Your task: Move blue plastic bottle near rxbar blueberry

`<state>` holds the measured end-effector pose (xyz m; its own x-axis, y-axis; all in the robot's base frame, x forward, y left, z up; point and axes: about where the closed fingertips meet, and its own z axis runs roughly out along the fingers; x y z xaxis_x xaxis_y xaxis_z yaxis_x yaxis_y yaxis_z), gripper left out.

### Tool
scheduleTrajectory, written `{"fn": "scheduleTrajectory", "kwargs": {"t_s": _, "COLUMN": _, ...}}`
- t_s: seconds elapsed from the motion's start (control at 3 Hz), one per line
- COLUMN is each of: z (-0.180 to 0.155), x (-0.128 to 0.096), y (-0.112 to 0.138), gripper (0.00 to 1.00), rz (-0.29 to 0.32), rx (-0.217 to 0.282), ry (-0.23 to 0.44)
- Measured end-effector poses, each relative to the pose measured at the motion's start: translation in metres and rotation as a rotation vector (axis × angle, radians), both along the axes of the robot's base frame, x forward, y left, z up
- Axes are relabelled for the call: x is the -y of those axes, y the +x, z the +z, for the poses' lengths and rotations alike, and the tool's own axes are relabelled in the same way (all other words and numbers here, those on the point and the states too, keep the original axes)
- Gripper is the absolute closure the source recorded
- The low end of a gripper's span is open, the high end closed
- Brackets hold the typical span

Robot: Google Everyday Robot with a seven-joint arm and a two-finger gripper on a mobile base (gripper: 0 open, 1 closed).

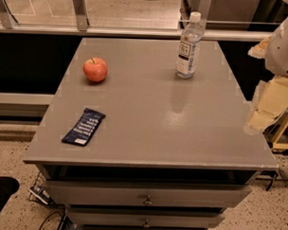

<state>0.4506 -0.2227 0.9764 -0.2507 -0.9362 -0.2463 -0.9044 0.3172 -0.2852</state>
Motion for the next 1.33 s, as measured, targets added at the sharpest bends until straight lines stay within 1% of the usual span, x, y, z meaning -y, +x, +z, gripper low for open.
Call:
{"fn": "scheduleTrajectory", "kwargs": {"t_s": 0.33, "z": -0.002, "x": 0.009, "y": 0.031, "gripper": 0.0, "rz": -0.046, "rx": 0.098, "ry": 0.049}}
{"fn": "scheduleTrajectory", "kwargs": {"t_s": 0.67, "z": -0.006, "x": 0.016, "y": 0.074, "gripper": 0.0, "rz": -0.086, "rx": 0.22, "ry": 0.143}}
{"fn": "scheduleTrajectory", "kwargs": {"t_s": 1.0, "z": -0.013, "x": 0.013, "y": 0.117, "gripper": 0.0, "rz": -0.117, "rx": 0.319, "ry": 0.287}}
{"fn": "scheduleTrajectory", "kwargs": {"t_s": 1.33, "z": -0.025, "x": 0.009, "y": 0.161, "gripper": 0.0, "rz": -0.141, "rx": 0.417, "ry": 0.475}}
